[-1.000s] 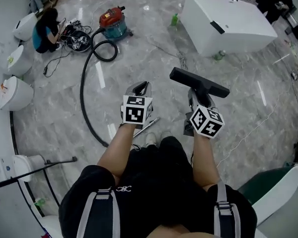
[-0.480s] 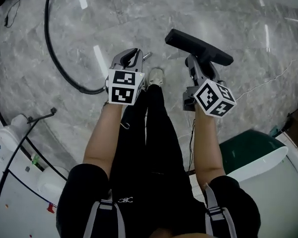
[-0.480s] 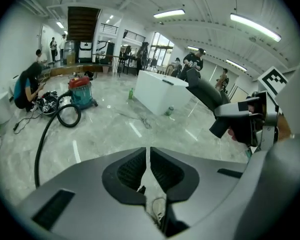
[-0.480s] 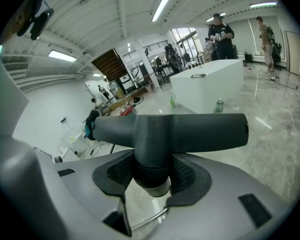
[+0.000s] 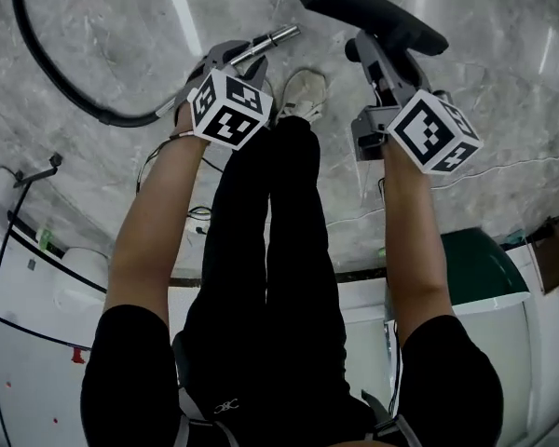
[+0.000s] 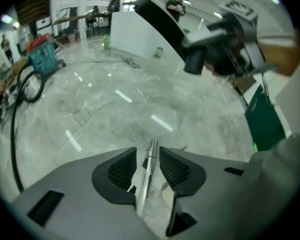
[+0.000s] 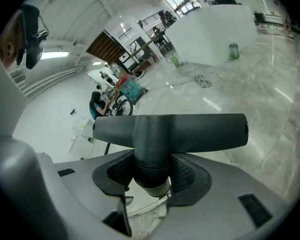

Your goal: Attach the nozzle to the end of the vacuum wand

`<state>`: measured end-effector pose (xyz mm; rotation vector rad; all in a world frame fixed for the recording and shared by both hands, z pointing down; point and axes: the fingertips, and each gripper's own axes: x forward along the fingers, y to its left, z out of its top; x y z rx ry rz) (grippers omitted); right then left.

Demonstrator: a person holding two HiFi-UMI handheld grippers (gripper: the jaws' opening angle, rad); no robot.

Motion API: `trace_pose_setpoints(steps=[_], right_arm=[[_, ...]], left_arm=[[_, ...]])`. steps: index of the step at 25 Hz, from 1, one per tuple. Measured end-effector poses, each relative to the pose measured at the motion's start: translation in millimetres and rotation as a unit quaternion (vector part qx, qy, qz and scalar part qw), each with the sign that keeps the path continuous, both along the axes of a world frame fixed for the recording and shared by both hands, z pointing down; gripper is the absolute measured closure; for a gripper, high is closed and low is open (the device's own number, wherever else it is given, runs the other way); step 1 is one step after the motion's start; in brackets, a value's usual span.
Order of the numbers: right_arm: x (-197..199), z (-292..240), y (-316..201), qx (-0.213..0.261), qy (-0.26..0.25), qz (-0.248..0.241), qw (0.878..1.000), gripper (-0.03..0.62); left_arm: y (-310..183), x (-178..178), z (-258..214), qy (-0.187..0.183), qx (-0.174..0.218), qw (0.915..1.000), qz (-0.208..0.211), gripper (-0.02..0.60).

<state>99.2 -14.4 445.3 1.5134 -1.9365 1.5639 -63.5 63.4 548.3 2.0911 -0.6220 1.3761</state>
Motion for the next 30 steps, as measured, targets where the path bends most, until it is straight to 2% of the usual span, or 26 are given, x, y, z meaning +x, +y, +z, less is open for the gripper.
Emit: trace_pose_setpoints(steps=[1,3,7,10,13,18,22,26,28,30], right_arm=[[-2.5,23.0,-2.8,-0.002,-0.008,-0.007,1.000,0.407],[-6.7,62.2,-0.5,-0.017,-0.025,-0.013,0.999,0.407],[-6.1,105.8,14.6,-0.028,-0.021,-0.030,0.999,0.407],[0.2,121.5,25.8,-0.026,-0.005,-0.045,0.999,0.407],[2.5,128.2,39.6,-0.044,-0.016,-0.032,0.998,0.407],[-3.3,130.3,44.3,-0.041,-0.021,-0.019,0.999,0.407],[-5.9,128.9,47.6,-0.041,-0.038,-0.004,0.998,0.407],[-9.2,119.5,42.3,-0.034,-0.071,0.003,0.997,0.407],[-9.8,114.2,39.7,-0.035,-0.090,0.005,0.995,0.407],[-13.6,103.0,36.5,-0.031,-0.103,-0.009,0.994,0.407]], left_arm=[[4.7,-3.1,36.2,-0.023,0.005,0.9995,0.023,0.448],[25.1,-9.8,99.2,-0.059,-0.014,0.9961,0.064,0.420],[66.3,-22.8,174.2,-0.099,-0.067,0.9877,0.101,0.413],[83.6,-36.0,209.1,-0.141,-0.079,0.9786,0.127,0.414],[97.8,-51.0,231.7,-0.182,-0.070,0.9680,0.158,0.413],[98.2,-58.4,239.2,-0.201,-0.060,0.9678,0.140,0.411],[95.7,-52.6,226.4,-0.183,-0.080,0.9710,0.132,0.411],[83.8,-34.2,170.3,-0.108,-0.044,0.9845,0.131,0.411],[80.4,-24.1,133.4,-0.070,-0.025,0.9884,0.132,0.411],[79.4,-19.1,100.8,-0.047,-0.013,0.9901,0.132,0.411]])
